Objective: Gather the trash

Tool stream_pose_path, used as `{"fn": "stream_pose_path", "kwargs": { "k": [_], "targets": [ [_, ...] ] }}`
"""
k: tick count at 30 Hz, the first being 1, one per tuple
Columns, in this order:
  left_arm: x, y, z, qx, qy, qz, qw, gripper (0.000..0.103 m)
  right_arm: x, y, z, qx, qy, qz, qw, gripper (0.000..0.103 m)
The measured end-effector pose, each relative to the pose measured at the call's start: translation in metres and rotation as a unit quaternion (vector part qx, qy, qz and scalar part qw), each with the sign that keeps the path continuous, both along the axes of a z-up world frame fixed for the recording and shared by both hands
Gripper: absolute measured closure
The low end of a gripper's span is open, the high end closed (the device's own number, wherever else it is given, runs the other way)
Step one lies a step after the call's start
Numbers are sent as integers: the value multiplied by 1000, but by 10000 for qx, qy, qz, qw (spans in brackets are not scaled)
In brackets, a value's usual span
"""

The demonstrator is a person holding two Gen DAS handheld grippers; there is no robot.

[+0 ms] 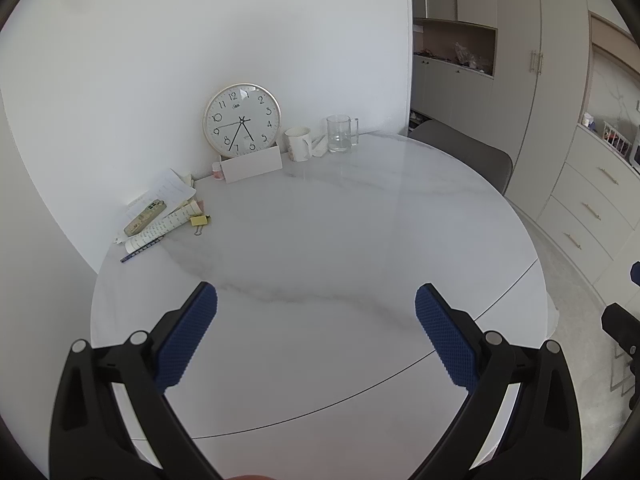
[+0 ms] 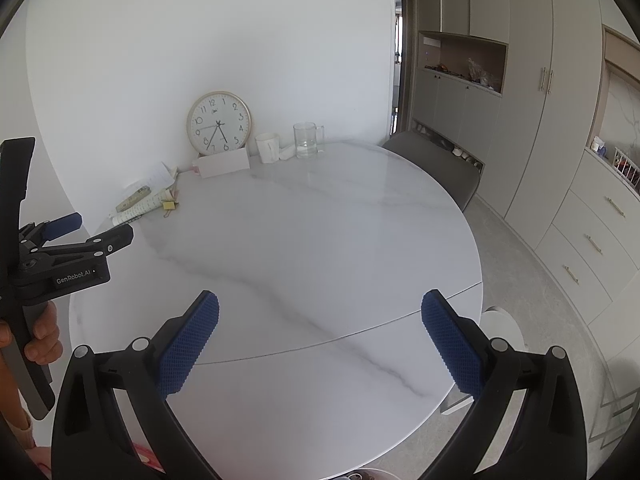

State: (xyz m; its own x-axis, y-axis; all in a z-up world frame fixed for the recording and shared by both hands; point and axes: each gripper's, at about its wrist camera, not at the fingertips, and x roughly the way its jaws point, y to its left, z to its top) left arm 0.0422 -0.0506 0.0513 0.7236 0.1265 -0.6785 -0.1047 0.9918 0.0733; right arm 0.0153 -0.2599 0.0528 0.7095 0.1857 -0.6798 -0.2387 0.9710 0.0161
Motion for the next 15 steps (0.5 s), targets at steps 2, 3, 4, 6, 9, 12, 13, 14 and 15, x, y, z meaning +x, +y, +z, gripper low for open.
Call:
{"fn": "stream_pose_path", "kwargs": {
  "k": [2, 3, 4, 6, 9, 12, 13, 14, 15],
  "targets": [
    [0, 0, 1, -10, -37, 17, 10000, 8, 0, -1, -1, 4, 5, -4, 10000, 2],
    [0, 1, 1, -11, -51, 31, 10000, 8, 0, -1, -1, 9, 8, -5, 10000, 2],
    [0, 1, 1, 1, -68, 26, 10000, 8, 0, -1, -1, 9, 8, -8, 10000, 2],
    [0, 0, 2, 54, -81, 0, 10000, 8, 0, -2, -1, 5, 15, -7, 10000, 2],
    [-1, -1, 2, 52, -99, -27, 9999, 8, 0, -2, -1, 4, 15, -8, 10000, 2],
    [-1, 0, 3, 37, -86, -41, 9999, 8, -1, -3, -2, 3, 11, -13, 10000, 2],
    [-1, 0, 2, 24, -78, -40, 10000, 8, -1, -3, -2, 8, 12, -13, 10000, 2],
    [-1, 0, 2, 14, -68, -38, 10000, 8, 0, -3, -2, 5, 15, -9, 10000, 2],
    [-1, 0, 2, 8, -62, -46, 10000, 8, -1, -3, -2, 0, 10, -10, 10000, 2]
  ]
}}
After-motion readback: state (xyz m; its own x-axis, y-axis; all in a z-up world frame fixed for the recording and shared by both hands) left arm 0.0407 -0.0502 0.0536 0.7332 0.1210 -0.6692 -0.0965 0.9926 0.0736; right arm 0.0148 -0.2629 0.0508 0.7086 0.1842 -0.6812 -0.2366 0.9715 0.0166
